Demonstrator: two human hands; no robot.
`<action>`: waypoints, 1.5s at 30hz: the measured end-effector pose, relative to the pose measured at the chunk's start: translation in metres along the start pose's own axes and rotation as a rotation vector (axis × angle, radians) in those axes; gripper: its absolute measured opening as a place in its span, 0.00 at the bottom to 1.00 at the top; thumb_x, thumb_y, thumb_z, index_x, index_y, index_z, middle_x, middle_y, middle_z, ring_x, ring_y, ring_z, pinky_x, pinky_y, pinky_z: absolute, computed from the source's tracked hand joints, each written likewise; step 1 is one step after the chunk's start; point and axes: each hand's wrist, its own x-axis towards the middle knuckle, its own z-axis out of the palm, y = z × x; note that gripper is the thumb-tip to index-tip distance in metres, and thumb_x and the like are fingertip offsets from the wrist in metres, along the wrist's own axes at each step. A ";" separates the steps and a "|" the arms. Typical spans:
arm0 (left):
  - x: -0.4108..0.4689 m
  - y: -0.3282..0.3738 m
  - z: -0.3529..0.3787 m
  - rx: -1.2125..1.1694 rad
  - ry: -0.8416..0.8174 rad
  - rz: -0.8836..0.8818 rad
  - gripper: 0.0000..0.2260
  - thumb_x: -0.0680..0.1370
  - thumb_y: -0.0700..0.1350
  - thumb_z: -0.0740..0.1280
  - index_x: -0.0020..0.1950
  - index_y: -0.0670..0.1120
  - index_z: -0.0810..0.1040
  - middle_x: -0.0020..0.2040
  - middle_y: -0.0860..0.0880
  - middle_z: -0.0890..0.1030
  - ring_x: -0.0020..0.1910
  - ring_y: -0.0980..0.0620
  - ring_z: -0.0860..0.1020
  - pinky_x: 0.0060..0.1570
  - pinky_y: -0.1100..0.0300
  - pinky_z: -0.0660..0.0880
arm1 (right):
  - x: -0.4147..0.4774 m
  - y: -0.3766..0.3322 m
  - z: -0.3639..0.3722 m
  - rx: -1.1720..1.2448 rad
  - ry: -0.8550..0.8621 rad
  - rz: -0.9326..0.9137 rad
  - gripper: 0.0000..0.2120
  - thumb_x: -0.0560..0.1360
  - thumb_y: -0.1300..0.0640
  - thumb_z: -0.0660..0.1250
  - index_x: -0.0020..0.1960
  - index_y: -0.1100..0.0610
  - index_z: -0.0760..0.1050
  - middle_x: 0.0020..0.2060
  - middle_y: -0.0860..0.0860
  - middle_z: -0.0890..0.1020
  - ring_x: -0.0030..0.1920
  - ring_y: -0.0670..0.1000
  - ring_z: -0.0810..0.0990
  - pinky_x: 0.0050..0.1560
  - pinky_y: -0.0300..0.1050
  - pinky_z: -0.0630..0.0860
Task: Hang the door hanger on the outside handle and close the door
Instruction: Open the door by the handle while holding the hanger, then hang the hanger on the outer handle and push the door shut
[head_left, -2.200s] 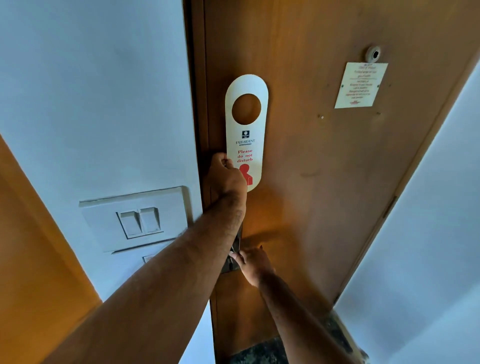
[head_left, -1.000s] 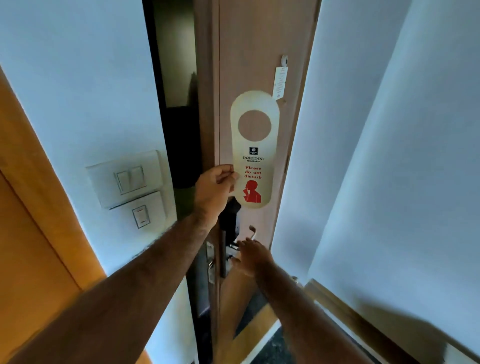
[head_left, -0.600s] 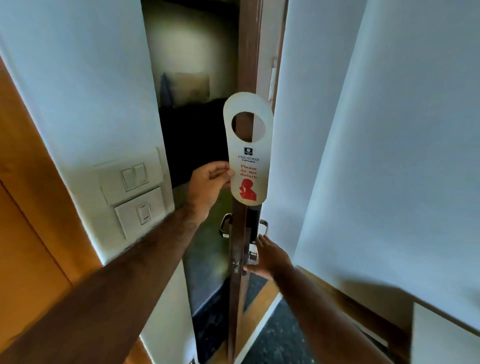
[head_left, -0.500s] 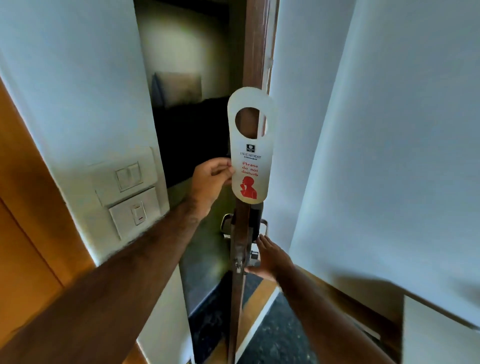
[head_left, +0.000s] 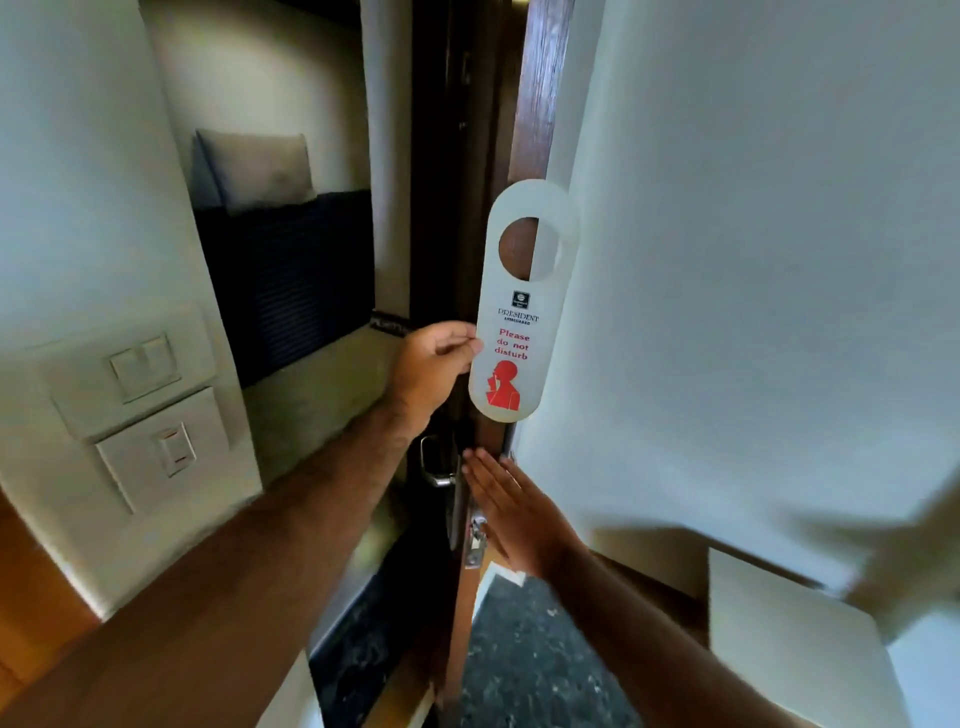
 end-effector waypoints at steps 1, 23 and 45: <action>0.001 0.000 0.005 0.002 -0.010 0.002 0.10 0.77 0.41 0.71 0.58 0.43 0.82 0.52 0.50 0.86 0.52 0.52 0.85 0.51 0.57 0.82 | 0.000 0.007 -0.001 -0.041 -0.025 0.011 0.38 0.78 0.48 0.67 0.81 0.64 0.58 0.81 0.61 0.61 0.82 0.60 0.60 0.81 0.57 0.51; 0.043 -0.065 0.029 0.033 0.092 -0.213 0.11 0.80 0.38 0.59 0.57 0.42 0.79 0.54 0.43 0.84 0.53 0.44 0.82 0.53 0.48 0.81 | -0.059 0.112 0.022 -0.122 -0.146 -0.036 0.34 0.79 0.54 0.59 0.82 0.63 0.58 0.82 0.59 0.59 0.82 0.59 0.60 0.80 0.57 0.60; 0.004 -0.213 0.039 1.025 -0.187 -0.333 0.15 0.79 0.41 0.63 0.64 0.42 0.77 0.60 0.40 0.78 0.58 0.40 0.79 0.55 0.50 0.78 | -0.080 0.161 0.068 -0.036 -0.092 -0.070 0.41 0.80 0.56 0.60 0.84 0.58 0.38 0.84 0.55 0.42 0.83 0.54 0.35 0.82 0.55 0.46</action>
